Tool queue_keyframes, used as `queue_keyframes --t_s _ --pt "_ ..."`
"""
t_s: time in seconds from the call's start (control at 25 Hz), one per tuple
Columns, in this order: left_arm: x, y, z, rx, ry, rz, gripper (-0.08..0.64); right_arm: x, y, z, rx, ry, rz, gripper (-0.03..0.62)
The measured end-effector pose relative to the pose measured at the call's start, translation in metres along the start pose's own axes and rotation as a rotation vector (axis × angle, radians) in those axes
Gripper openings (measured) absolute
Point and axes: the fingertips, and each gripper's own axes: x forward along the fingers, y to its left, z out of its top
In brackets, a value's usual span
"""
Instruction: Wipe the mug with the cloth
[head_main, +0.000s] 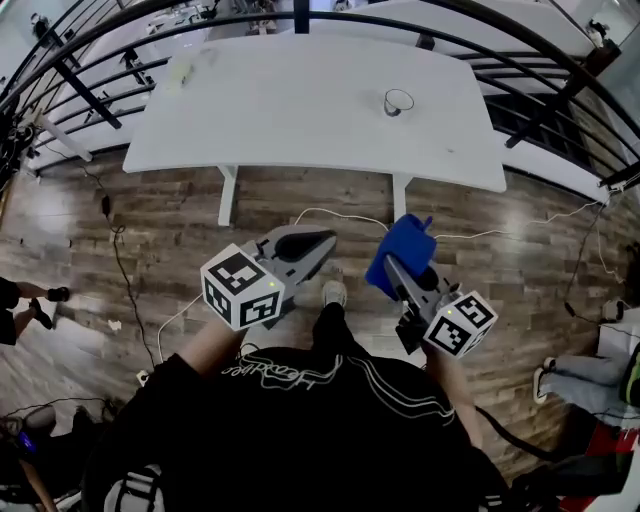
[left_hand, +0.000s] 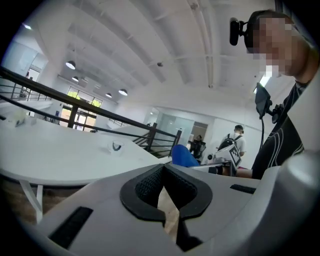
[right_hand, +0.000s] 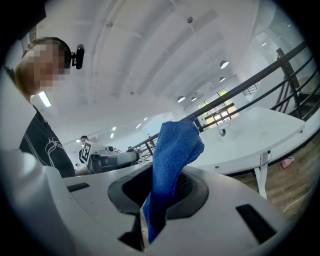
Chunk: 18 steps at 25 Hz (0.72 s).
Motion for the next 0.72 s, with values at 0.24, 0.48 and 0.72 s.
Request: queue_keyframes --t_s 0.24,0.48,0.72 --pt "0.076 0.096 0.051 0.060 0.021 0.042 0.006 0.063 -0.099 0.062 -0.028 -0.007 0.013 0.055" --pt "0.117 0.147 0.074 0.116 0.052 0.060 0.006 0.099 -0.151 0.098 -0.021 -0.012 -0.005 0.055" --pt "0.155 0.194 0.083 0.085 0.077 0.063 0.008 0.120 -0.193 0.121 -0.010 0.005 -0.009 0.055"
